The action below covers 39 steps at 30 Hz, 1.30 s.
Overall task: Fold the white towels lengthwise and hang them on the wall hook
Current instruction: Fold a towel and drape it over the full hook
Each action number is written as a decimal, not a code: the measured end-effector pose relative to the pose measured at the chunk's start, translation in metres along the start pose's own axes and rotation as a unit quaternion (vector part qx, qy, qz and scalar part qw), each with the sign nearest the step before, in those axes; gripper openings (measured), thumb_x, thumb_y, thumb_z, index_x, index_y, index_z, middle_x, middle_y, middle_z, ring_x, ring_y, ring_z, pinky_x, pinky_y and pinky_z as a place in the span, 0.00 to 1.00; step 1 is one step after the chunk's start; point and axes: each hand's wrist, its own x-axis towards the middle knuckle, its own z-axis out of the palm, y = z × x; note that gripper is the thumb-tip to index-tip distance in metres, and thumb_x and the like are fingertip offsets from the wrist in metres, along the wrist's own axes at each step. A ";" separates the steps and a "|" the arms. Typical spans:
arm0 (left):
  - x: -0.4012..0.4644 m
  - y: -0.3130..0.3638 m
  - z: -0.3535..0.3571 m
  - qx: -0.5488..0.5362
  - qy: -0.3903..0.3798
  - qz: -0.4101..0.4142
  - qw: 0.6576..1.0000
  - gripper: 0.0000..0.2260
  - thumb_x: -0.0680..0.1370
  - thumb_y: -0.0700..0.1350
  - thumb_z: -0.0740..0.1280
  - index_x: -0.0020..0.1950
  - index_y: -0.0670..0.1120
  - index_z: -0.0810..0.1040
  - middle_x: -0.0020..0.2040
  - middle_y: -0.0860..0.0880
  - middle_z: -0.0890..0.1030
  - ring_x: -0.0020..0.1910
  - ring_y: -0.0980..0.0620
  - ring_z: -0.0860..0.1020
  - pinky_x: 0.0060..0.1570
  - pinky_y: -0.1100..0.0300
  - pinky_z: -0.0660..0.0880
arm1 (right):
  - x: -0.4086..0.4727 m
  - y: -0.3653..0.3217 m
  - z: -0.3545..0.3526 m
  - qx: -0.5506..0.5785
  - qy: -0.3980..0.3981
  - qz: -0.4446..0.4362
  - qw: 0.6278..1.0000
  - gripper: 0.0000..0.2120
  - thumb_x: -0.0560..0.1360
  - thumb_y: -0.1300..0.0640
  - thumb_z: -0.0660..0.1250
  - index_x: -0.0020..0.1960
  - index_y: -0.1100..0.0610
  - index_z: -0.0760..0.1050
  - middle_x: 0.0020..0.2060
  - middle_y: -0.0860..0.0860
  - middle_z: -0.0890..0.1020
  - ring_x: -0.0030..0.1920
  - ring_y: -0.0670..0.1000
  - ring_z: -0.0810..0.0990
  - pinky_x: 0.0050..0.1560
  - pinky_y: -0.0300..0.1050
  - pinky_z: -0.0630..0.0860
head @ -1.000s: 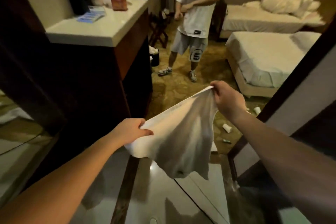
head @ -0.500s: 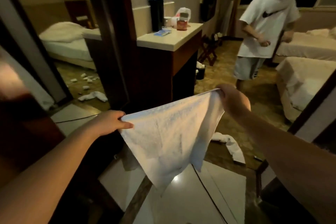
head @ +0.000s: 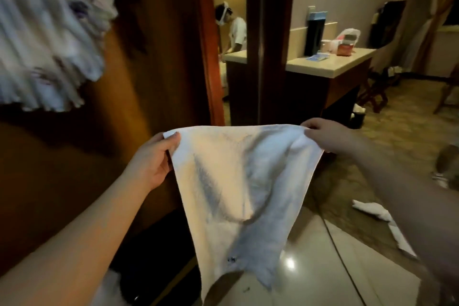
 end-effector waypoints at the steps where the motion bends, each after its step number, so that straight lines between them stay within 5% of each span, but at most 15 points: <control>1: -0.015 0.004 -0.015 -0.011 0.017 -0.003 1.000 0.06 0.81 0.42 0.67 0.57 0.44 0.78 0.46 0.46 0.83 0.44 0.49 0.81 0.46 0.54 0.80 | -0.012 -0.018 0.011 0.038 -0.015 0.012 0.999 0.12 0.79 0.56 0.60 0.59 0.48 0.77 0.44 0.51 0.80 0.39 0.51 0.77 0.36 0.43 0.71; 7: -0.109 0.033 -0.111 -0.012 0.093 0.010 0.996 0.05 0.81 0.43 0.67 0.55 0.44 0.79 0.46 0.45 0.85 0.41 0.50 0.82 0.41 0.54 0.79 | -0.105 -0.146 0.082 0.245 -0.106 -0.024 0.963 0.20 0.76 0.64 0.61 0.58 0.43 0.81 0.30 0.51 0.74 0.29 0.49 0.68 0.28 0.41 0.64; 12: -0.176 0.061 -0.161 0.019 0.106 0.081 0.991 0.10 0.81 0.44 0.66 0.60 0.42 0.81 0.50 0.46 0.86 0.50 0.47 0.84 0.47 0.53 0.77 | -0.173 -0.248 0.116 0.328 -0.182 -0.112 0.920 0.14 0.78 0.65 0.59 0.48 0.54 0.83 0.33 0.57 0.74 0.30 0.54 0.68 0.28 0.43 0.63; 17: -0.229 0.085 -0.186 0.083 0.100 0.153 0.980 0.07 0.82 0.45 0.65 0.53 0.45 0.83 0.47 0.48 0.87 0.48 0.49 0.85 0.44 0.58 0.78 | -0.225 -0.323 0.125 0.267 -0.260 -0.258 0.892 0.14 0.75 0.69 0.59 0.50 0.56 0.80 0.37 0.47 0.81 0.32 0.42 0.77 0.33 0.39 0.71; 23: -0.279 0.107 -0.201 0.135 0.082 0.198 0.967 0.10 0.83 0.43 0.63 0.55 0.43 0.83 0.39 0.49 0.86 0.37 0.55 0.83 0.35 0.66 0.76 | -0.262 -0.376 0.138 0.200 -0.165 -0.392 0.883 0.03 0.77 0.55 0.71 0.47 0.47 0.80 0.37 0.43 0.85 0.41 0.39 0.83 0.38 0.29 0.73; 28: -0.306 0.117 -0.214 0.152 0.096 0.207 0.962 0.12 0.83 0.44 0.62 0.57 0.42 0.84 0.50 0.42 0.86 0.48 0.49 0.84 0.44 0.61 0.79 | -0.281 -0.404 0.144 0.165 -0.129 -0.433 0.877 0.06 0.78 0.47 0.69 0.46 0.47 0.81 0.36 0.41 0.85 0.37 0.39 0.83 0.41 0.29 0.75; 36: -0.320 0.130 -0.210 0.143 0.117 0.233 0.955 0.13 0.84 0.47 0.61 0.58 0.44 0.83 0.48 0.45 0.86 0.47 0.50 0.85 0.44 0.61 0.80 | -0.291 -0.420 0.138 0.153 -0.078 -0.426 0.888 0.08 0.78 0.44 0.66 0.46 0.47 0.79 0.34 0.43 0.83 0.37 0.38 0.82 0.39 0.32 0.77; 39: -0.317 0.131 -0.207 0.242 0.133 0.265 0.924 0.12 0.81 0.53 0.65 0.56 0.48 0.83 0.47 0.50 0.86 0.49 0.56 0.84 0.47 0.63 0.80 | -0.289 -0.421 0.135 0.210 -0.098 -0.392 0.890 0.09 0.78 0.46 0.68 0.47 0.51 0.81 0.34 0.45 0.85 0.36 0.40 0.83 0.37 0.32 0.77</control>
